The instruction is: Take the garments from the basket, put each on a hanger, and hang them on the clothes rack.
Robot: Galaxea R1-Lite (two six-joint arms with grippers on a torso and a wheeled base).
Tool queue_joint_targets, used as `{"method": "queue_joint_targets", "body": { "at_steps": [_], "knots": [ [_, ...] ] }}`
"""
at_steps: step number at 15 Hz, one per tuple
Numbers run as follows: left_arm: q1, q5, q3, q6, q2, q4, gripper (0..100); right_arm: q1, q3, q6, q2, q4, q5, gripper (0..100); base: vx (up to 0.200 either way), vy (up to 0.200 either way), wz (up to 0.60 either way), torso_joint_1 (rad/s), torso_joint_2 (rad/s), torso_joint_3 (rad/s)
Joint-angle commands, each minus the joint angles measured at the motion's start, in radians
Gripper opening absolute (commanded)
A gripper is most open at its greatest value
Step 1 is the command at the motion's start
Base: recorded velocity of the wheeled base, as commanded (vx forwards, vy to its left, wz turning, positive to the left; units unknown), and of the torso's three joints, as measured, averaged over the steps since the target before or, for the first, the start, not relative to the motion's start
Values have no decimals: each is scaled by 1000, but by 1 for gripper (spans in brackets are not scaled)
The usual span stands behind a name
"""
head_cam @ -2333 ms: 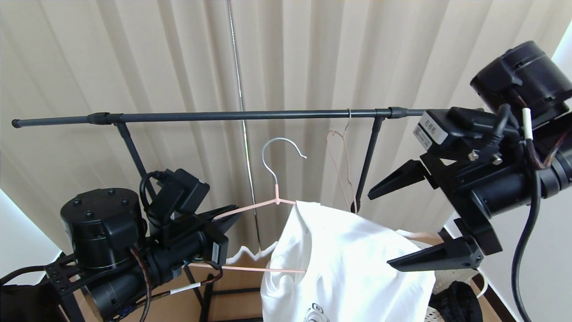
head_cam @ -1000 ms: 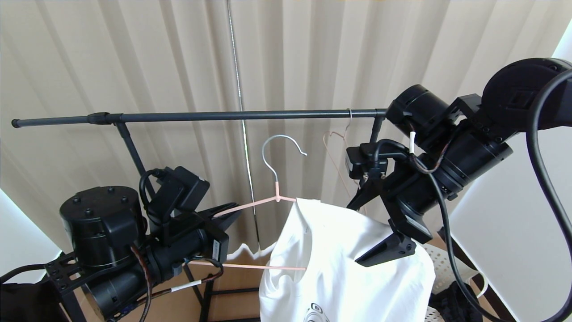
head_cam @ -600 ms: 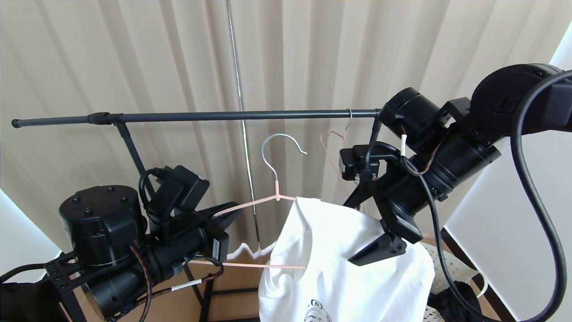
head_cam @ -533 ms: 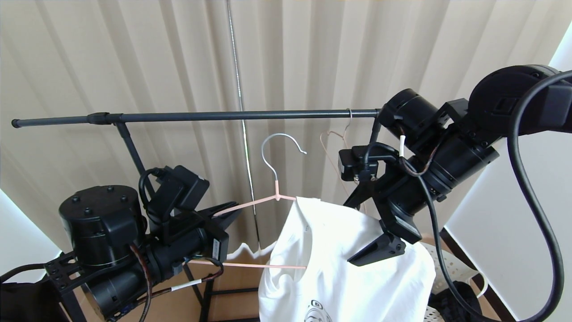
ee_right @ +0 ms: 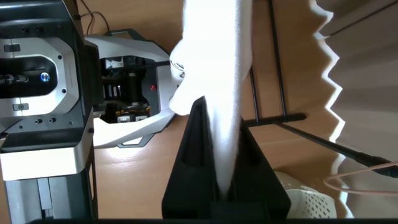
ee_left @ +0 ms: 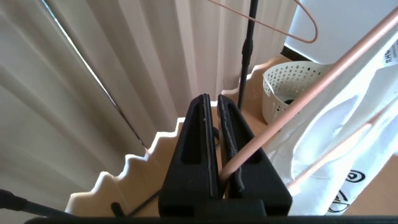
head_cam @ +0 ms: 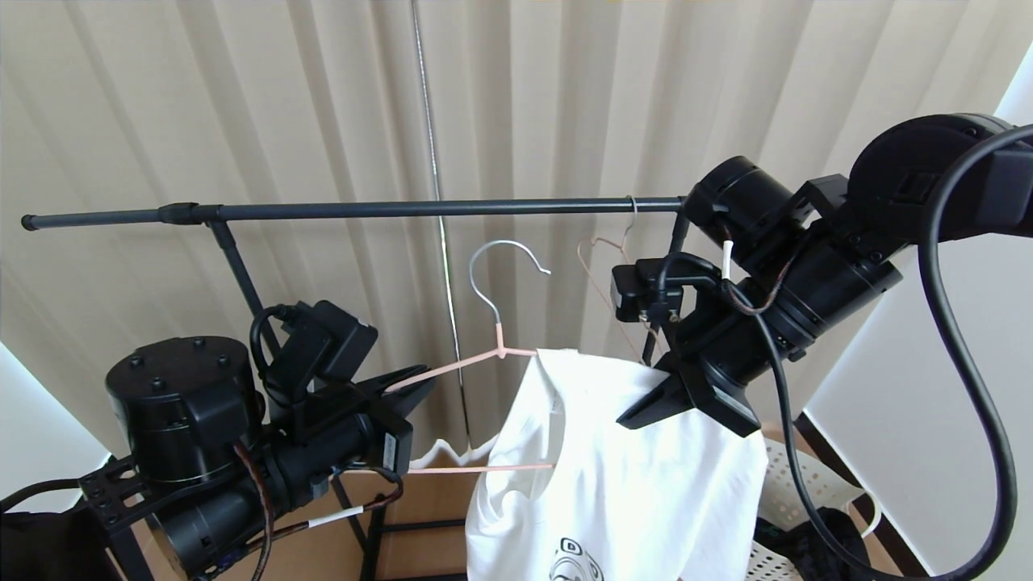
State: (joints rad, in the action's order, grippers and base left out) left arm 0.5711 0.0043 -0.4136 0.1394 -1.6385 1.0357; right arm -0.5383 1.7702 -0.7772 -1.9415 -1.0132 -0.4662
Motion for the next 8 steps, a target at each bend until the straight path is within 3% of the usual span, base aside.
{"method": "queue_joint_targets", "body": {
  "at_steps": [1,8],
  "knots": [
    [0,0,6,5,2,0,0,8,3,3,13,-1,-2,0,0,0,0,0,0,0],
    [0,2,19,37,3,-5,0,14,3,4,39,-1,-3,0,0,0,0,0,0,0]
  ]
}}
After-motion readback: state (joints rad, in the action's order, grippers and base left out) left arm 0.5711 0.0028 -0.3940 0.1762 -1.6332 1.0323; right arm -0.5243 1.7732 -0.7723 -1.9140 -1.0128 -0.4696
